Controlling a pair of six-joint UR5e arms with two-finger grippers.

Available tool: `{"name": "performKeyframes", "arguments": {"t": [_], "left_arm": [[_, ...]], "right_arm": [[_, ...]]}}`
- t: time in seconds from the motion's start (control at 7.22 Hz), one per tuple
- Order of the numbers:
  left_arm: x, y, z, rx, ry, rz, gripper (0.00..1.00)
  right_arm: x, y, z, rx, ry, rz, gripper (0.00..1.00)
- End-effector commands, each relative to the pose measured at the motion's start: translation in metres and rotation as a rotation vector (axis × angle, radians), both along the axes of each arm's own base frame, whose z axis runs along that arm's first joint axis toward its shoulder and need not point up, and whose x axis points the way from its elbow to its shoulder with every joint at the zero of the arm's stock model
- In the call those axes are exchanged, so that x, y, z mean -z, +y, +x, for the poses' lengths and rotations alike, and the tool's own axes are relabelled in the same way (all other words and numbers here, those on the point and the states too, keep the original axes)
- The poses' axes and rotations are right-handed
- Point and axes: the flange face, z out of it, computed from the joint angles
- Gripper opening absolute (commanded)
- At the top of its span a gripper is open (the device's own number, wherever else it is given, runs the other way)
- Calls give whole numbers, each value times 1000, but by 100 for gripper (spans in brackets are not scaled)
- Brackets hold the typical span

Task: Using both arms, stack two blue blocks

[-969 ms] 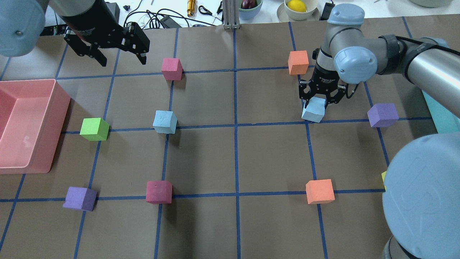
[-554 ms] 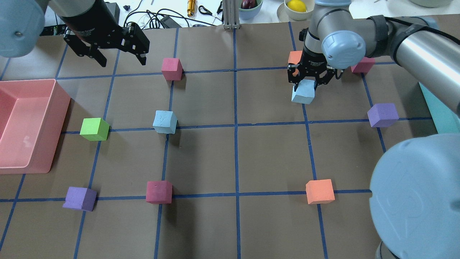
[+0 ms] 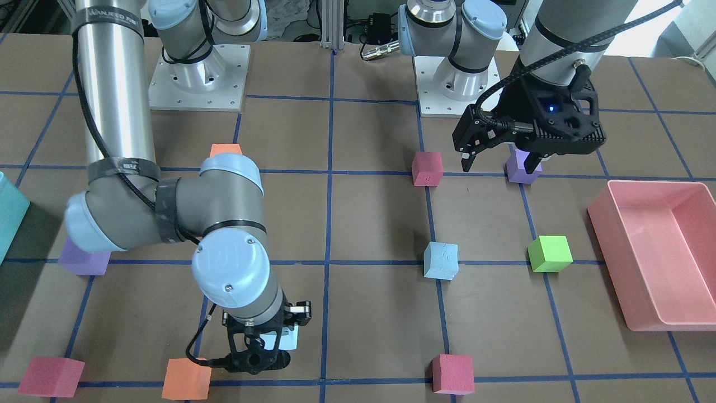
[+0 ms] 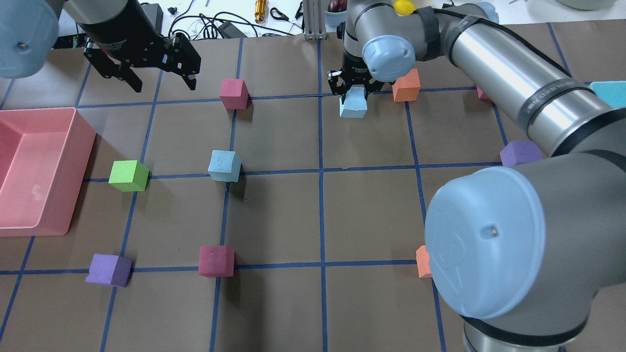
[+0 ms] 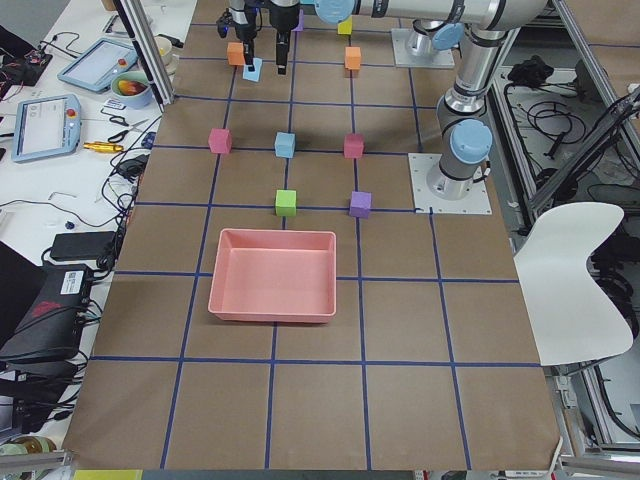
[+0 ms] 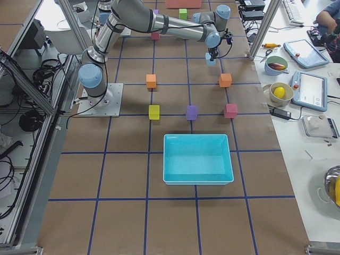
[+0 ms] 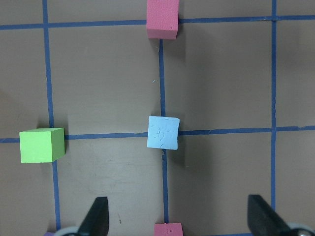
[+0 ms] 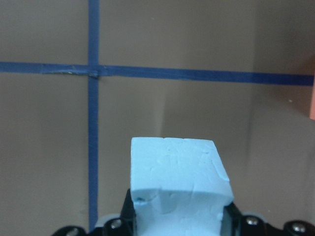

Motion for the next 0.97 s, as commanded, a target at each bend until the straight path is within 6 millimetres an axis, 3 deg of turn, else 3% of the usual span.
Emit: {"name": "performKeyframes", "arguments": {"t": [0.0, 0.28, 0.55, 0.83], "left_arm": [[20, -20, 16, -19, 6, 23, 100], [82, -48, 26, -16, 6, 85, 100], [128, -69, 28, -35, 12, 93, 100], [163, -80, 29, -36, 14, 147, 100]], "right_arm": [[22, -14, 43, 24, -14, -6, 0], [32, -14, 51, 29, -66, 20, 0], [38, -14, 52, 26, -64, 26, 0], [41, -20, 53, 14, -78, -25, 99]]}}
